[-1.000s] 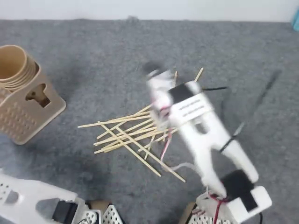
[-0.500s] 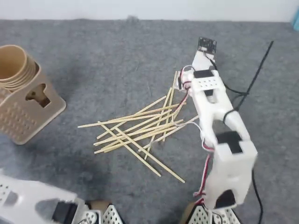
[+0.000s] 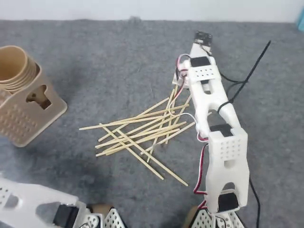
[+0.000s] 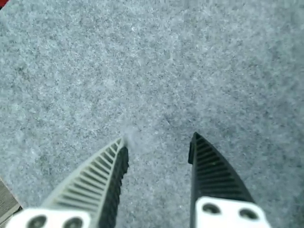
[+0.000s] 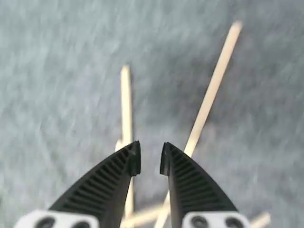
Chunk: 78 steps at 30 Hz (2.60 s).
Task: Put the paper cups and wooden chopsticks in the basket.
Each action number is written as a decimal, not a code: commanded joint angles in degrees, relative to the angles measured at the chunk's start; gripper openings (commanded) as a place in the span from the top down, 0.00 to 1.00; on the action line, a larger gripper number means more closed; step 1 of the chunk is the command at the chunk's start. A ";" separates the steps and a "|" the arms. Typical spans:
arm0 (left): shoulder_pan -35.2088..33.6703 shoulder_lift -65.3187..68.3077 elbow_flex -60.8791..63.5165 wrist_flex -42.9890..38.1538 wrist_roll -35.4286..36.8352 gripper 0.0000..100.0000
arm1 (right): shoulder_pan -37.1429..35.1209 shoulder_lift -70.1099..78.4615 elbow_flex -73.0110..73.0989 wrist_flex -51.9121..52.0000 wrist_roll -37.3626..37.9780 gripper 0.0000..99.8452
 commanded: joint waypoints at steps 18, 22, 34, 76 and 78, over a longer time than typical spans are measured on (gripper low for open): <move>-0.62 -0.79 -1.89 -3.08 0.97 0.80 | 6.37 8.22 -6.59 -4.09 -3.69 0.92; -0.53 -0.79 -1.89 -3.08 0.97 0.80 | 4.00 9.45 -6.86 -4.35 -3.60 0.92; -0.26 -0.79 -1.80 -3.16 1.05 0.80 | -19.03 9.01 -9.32 4.70 14.33 0.92; 1.05 1.85 -2.33 -4.48 1.23 0.80 | -18.33 14.20 -13.36 -15.78 4.40 0.92; 1.23 2.37 -2.24 -4.48 1.23 0.80 | -20.79 13.93 -13.45 -13.67 8.26 0.92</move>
